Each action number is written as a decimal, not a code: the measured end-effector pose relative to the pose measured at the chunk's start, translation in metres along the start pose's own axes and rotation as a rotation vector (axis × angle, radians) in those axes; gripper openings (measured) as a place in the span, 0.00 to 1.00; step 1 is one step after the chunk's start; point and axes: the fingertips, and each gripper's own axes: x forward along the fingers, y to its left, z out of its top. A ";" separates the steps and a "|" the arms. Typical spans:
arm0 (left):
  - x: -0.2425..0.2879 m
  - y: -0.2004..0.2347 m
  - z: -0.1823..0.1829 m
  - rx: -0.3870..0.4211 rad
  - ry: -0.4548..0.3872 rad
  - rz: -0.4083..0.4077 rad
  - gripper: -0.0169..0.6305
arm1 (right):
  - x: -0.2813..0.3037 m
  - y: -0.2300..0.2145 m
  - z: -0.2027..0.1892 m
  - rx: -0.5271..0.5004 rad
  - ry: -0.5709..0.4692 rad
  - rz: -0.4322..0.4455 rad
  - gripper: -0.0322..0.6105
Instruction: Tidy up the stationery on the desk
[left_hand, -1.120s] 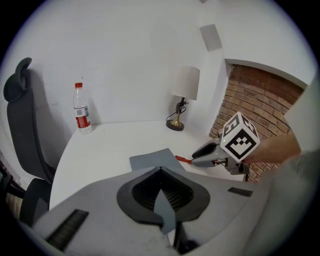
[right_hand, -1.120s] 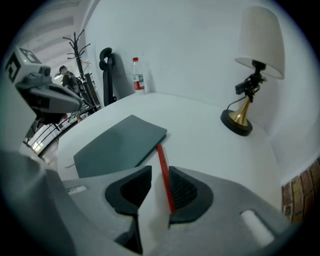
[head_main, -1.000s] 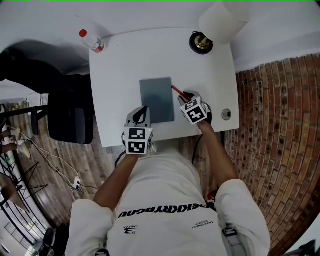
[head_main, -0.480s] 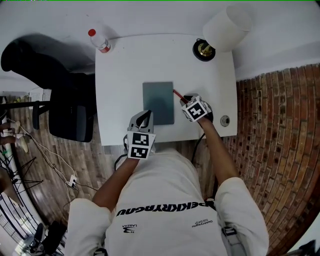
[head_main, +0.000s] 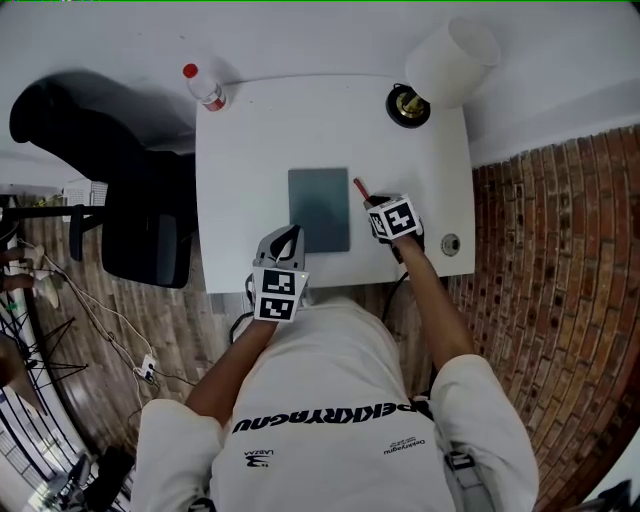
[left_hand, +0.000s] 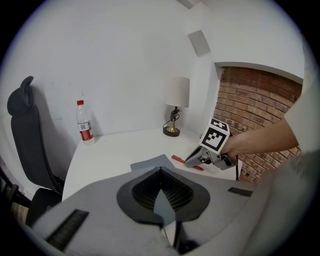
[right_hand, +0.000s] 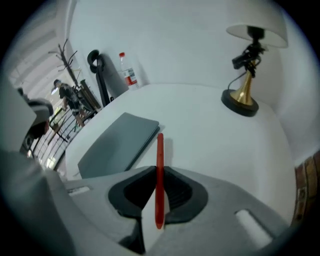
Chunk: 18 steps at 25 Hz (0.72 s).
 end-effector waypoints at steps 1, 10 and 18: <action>-0.002 0.001 0.001 0.001 -0.004 0.000 0.02 | -0.002 0.001 0.001 0.062 -0.019 0.013 0.13; -0.016 0.002 0.005 0.030 -0.030 0.005 0.02 | -0.006 0.017 -0.002 0.473 -0.110 0.122 0.13; -0.025 0.016 -0.006 0.016 -0.018 0.019 0.02 | 0.005 0.023 0.003 0.585 -0.108 0.103 0.13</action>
